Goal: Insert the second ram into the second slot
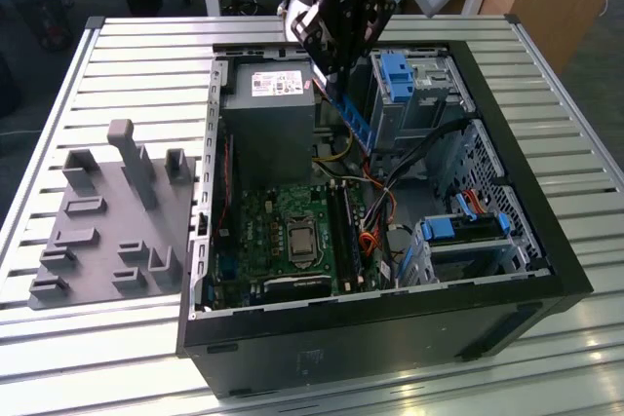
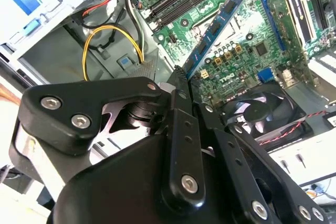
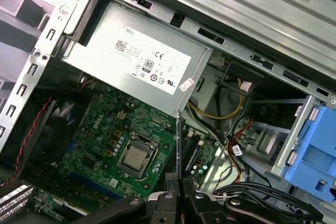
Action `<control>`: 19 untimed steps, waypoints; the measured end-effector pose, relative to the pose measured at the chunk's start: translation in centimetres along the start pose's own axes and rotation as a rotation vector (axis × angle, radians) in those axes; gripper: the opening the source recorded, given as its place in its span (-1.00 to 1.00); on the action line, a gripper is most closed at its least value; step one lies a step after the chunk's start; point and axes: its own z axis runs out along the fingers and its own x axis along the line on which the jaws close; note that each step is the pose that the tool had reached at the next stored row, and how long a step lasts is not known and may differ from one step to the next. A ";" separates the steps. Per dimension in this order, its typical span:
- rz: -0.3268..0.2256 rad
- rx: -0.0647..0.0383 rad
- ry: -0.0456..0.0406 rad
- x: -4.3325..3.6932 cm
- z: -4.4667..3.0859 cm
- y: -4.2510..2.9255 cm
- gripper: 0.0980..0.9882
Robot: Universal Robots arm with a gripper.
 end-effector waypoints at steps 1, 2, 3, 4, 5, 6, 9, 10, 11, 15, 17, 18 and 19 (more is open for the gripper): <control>0.007 0.000 -0.0002 0.00 0.01 0.00 -0.91; 0.014 0.000 -0.0004 0.00 0.01 0.00 -0.91; 0.020 0.000 -0.0004 0.00 0.01 0.00 -0.91; 0.026 0.000 -0.0005 0.00 0.02 0.00 -0.91; 0.033 0.000 -0.0006 0.00 0.02 0.00 -0.91; 0.040 0.000 -0.0007 0.00 0.02 0.00 -0.91; 0.059 0.001 -0.0011 0.00 0.03 0.00 -0.91; 0.066 0.001 -0.0013 0.00 0.03 0.00 -0.91; 0.072 0.001 -0.0014 0.00 0.03 0.00 -0.91; 0.098 0.001 -0.0021 0.00 0.04 0.00 -0.91; 0.113 0.001 -0.0024 0.00 0.05 0.00 -0.91; 0.120 0.001 -0.0025 0.00 0.05 0.00 -0.91; 0.127 0.001 -0.0026 0.00 0.05 0.00 -0.91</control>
